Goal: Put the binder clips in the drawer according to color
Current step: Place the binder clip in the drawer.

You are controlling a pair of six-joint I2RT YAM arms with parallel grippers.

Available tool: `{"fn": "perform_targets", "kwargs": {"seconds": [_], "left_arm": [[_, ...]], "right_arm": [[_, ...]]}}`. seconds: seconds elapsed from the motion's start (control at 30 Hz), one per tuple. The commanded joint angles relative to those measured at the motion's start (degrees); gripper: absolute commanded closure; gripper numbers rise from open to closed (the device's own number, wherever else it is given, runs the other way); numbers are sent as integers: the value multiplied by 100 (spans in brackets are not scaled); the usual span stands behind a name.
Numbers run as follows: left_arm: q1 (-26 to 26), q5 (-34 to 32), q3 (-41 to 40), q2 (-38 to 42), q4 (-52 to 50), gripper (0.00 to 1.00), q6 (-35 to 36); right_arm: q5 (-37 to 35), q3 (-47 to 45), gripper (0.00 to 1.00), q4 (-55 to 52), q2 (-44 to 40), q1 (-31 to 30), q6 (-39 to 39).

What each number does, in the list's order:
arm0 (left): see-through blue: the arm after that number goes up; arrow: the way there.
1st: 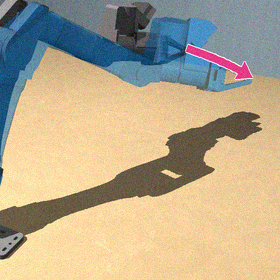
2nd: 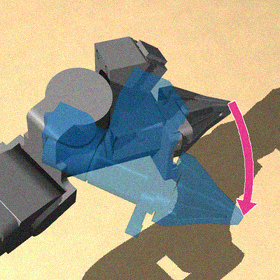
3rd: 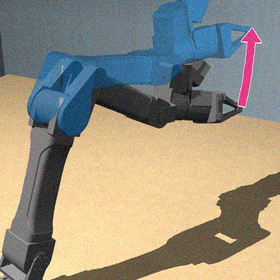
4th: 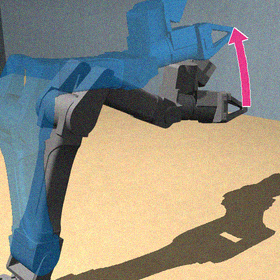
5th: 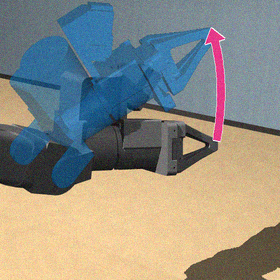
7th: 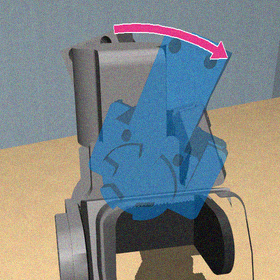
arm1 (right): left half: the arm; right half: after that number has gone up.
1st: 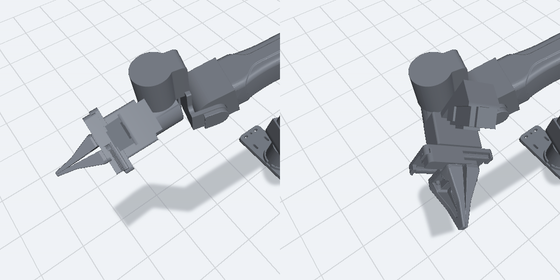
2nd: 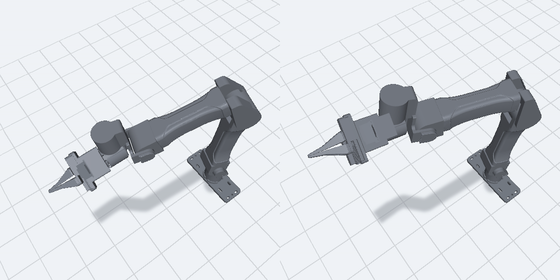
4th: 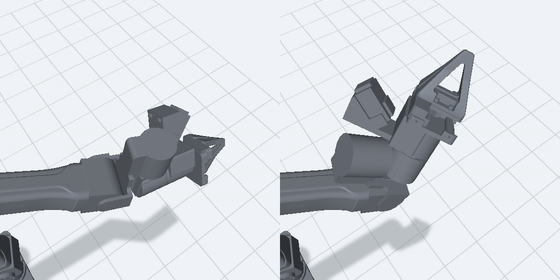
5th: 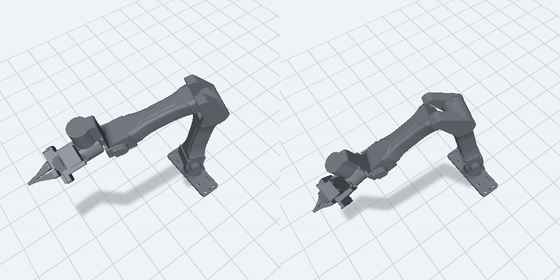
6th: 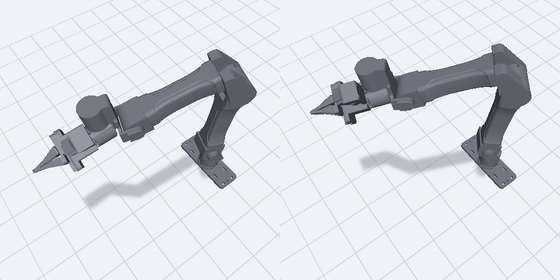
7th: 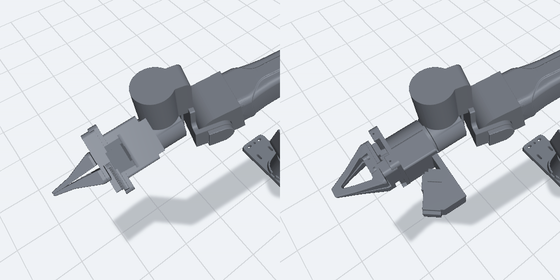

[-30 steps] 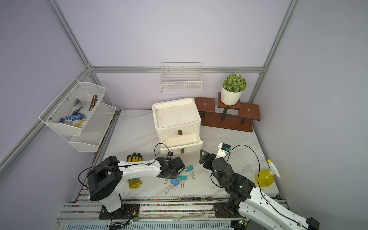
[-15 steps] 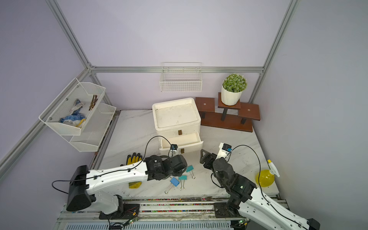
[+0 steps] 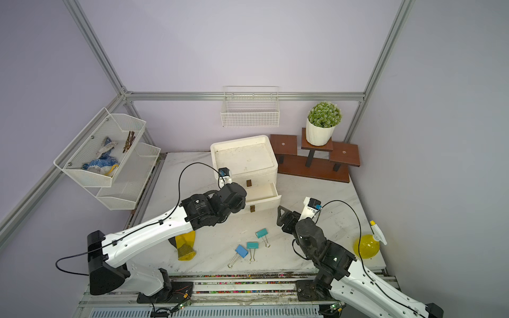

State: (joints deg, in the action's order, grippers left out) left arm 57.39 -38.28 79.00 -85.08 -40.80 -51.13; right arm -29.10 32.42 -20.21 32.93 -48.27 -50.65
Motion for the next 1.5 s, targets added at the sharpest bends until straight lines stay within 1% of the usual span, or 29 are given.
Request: {"fn": "perform_targets", "kwargs": {"seconds": [0.0,0.07,0.2,0.27,0.37,0.47,0.63,0.73,0.9,0.93,1.03,1.1,1.17,1.23,1.27,1.3,1.33,1.4,1.47], "left_arm": [[-9,-463,-384,-65,1142,54,333],[34,-717,-659,-158,1738,55,551],[27,-1228,-818,-424,2339,55,602],[14,-1265,-737,-478,2504,55,632],[18,-1357,-480,-531,2401,55,510],[12,-1464,-455,-606,2753,55,702],[-2,-1652,-759,-787,3655,56,1154],[-17,-1580,-1023,-915,4159,56,1356],[-17,-1590,-1510,-1116,4829,55,1411],[-15,-1610,-1542,-1152,4840,55,1406],[-23,-1559,-1460,-1222,4611,54,1336],[-21,-1410,-1258,-1222,4061,49,1083],[-18,-1283,-1007,-1221,3346,38,685],[-25,-1104,-774,-1237,2792,26,459],[-26,-1068,-583,-1269,2363,16,253],[-24,-1039,-405,-1328,1974,9,92],[-28,-1024,-245,-1380,1644,7,-28],[-20,-1001,-36,-1431,1155,5,-281],[-22,-903,-28,-1342,1100,4,-277]], "right_arm": [[-69,137,20,-23,-85,6,100],[-69,120,20,-27,-118,11,89],[-58,113,20,-36,-169,10,89],[-68,120,20,-85,-181,6,90],[-95,101,20,-128,-212,4,117],[-71,82,20,-124,-199,10,106],[-52,46,20,-124,-264,10,47],[-51,16,20,-146,-344,19,21],[-60,2,20,-185,-392,19,18],[-51,1,20,-187,-397,15,19],[-47,-6,20,-184,-376,14,20],[-45,-4,20,-186,-353,19,20],[-60,-2,20,-185,-334,19,4],[-49,-17,20,-156,-314,19,-6],[-30,-25,20,-135,-298,15,-15],[-19,-24,20,-124,-283,15,-15],[-16,-25,20,-115,-272,18,-15],[-8,-17,20,-100,-261,22,-15],[-5,-8,20,-97,-267,24,-6]]}}
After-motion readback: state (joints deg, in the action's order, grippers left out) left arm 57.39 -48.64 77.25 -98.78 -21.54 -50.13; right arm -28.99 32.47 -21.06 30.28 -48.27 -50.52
